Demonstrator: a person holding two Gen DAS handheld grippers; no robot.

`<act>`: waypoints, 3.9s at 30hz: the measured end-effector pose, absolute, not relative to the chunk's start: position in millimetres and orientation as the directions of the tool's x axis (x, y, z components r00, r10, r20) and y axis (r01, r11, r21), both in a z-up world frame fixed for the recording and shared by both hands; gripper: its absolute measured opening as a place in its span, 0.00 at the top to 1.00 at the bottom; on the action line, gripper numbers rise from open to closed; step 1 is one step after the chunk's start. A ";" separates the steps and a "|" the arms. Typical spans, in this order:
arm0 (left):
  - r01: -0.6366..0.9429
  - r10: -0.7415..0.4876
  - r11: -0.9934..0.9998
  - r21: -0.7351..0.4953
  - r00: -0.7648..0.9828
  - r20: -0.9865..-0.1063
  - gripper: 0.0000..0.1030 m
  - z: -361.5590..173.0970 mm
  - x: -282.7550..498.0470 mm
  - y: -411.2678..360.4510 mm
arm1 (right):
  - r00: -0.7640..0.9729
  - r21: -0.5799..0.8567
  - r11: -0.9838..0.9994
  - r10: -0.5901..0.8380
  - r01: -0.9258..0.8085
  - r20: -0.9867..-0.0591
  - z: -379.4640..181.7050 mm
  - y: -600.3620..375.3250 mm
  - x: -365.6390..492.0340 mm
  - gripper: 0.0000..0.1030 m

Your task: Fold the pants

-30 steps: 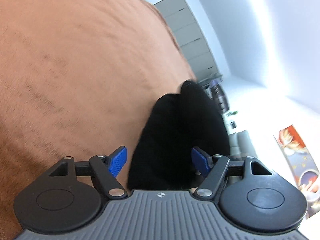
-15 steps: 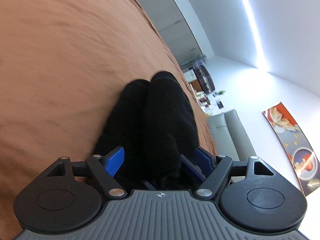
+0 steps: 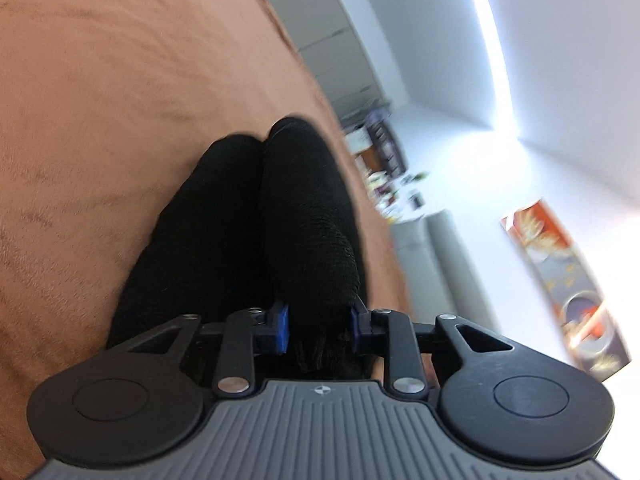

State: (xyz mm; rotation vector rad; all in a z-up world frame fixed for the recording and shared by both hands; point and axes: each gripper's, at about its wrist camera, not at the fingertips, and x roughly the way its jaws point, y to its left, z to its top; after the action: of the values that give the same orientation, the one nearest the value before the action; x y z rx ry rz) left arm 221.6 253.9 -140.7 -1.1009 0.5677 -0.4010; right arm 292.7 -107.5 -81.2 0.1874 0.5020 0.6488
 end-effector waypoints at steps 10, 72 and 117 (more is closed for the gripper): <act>-0.136 -0.520 0.427 -0.894 0.772 -0.365 0.72 -201.2 205.7 283.6 | 0.596 0.197 0.744 0.640 -0.639 -0.485 -99.1 -57.8 269.0 0.93; -0.145 -0.453 0.623 -0.769 0.734 -0.506 0.71 -184.6 229.8 266.2 | 0.773 -0.028 0.878 0.406 -0.479 -0.488 -123.9 -29.4 282.2 0.64; -0.106 -0.433 0.709 -0.697 0.716 -0.548 0.00 -140.8 283.4 292.6 | 0.718 0.406 0.863 0.486 -0.301 -0.498 -133.7 -179.3 267.3 0.35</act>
State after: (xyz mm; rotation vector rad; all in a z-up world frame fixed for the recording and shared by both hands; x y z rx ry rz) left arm 283.4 292.6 -140.8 -0.7779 0.7680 -0.2026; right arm 267.3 -179.3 -133.7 0.3085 0.6331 0.4430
